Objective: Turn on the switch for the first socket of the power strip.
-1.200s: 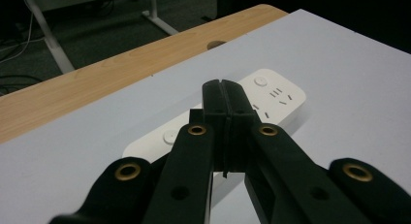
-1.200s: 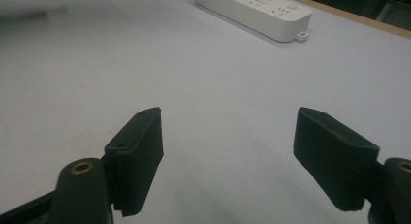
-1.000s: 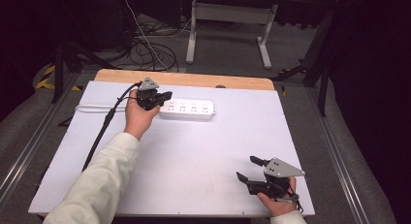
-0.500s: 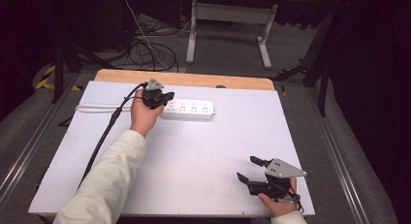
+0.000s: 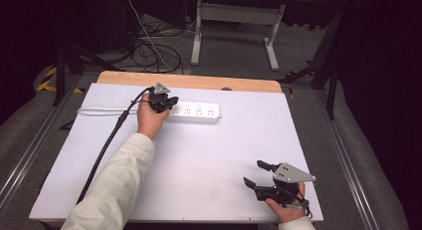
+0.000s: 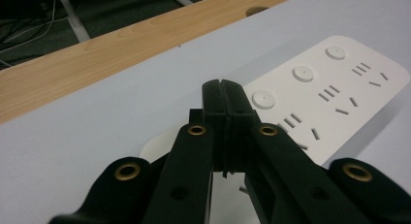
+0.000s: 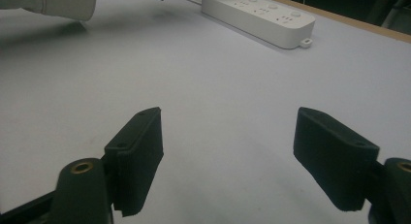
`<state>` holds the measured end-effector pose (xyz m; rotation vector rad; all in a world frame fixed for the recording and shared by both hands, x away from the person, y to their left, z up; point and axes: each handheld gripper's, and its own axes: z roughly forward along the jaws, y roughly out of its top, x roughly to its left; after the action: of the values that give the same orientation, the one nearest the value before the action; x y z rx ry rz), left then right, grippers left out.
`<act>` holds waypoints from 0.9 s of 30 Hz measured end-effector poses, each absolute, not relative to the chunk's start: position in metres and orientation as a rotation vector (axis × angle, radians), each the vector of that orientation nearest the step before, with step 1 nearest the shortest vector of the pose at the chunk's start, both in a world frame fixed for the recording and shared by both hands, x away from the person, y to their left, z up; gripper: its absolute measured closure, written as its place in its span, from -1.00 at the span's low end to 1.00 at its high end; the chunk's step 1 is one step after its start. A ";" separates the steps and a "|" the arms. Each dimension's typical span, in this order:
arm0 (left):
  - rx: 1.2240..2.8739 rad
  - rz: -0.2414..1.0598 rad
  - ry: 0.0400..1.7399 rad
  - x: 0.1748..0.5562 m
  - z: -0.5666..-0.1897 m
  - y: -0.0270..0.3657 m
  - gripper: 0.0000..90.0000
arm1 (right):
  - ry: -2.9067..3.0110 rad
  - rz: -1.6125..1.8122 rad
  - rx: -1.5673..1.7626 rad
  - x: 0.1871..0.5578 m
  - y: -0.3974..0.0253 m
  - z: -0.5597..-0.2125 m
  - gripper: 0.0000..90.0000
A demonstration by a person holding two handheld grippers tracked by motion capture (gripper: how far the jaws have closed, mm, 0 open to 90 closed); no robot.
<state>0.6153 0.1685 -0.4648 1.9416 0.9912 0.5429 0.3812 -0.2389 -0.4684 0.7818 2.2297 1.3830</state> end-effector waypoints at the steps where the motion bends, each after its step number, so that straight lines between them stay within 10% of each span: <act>1: 1.948 0.545 0.990 0.616 -0.465 0.168 1.00 | 2.230 1.383 0.782 0.381 -0.239 -0.468 -0.40; 27: 1.946 0.542 1.035 0.619 -0.474 0.166 1.00 | 2.243 1.381 0.777 0.381 -0.237 -0.469 -0.40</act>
<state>0.6193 0.1664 -0.4740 1.9464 1.0345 0.5417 0.3810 -0.2375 -0.4694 0.7774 2.2434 1.3813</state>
